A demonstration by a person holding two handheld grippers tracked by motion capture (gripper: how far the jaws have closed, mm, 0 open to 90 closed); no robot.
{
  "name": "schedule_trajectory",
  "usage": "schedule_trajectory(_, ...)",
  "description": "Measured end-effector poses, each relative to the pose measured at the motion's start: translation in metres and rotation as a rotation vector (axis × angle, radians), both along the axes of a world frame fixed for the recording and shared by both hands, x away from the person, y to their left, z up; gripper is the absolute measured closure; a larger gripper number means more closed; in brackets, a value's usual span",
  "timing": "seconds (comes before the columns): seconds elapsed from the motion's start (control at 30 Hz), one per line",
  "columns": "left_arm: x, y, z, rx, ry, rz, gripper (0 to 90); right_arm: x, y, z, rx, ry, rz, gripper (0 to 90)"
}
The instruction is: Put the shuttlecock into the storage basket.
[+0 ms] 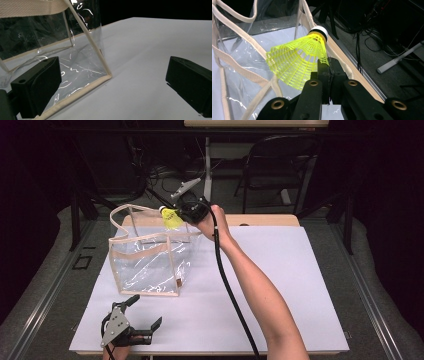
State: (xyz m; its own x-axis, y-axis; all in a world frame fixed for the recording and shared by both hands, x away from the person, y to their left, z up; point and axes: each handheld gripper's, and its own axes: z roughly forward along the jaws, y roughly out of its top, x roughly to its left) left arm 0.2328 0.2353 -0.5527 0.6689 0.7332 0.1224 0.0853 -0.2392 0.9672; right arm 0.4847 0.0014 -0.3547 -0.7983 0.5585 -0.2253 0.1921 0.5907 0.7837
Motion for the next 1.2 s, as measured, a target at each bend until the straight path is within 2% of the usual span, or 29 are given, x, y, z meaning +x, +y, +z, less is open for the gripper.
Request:
schedule_trajectory(0.7,0.0,0.0,0.0,-0.001,-0.001,0.001,0.2,-0.001,0.004,-0.006,-0.061,-0.039,0.003,86.6)
schedule_trajectory(0.93,0.0,0.0,0.0,-0.001,0.0,0.001,0.2,-0.002,0.003,-0.006,-0.062,-0.031,-0.002,74.6)
schedule_trajectory(1.2,0.0,0.0,0.0,0.0,0.001,0.0,0.2,-0.003,-0.007,-0.004,-0.007,0.021,-0.02,52.3)
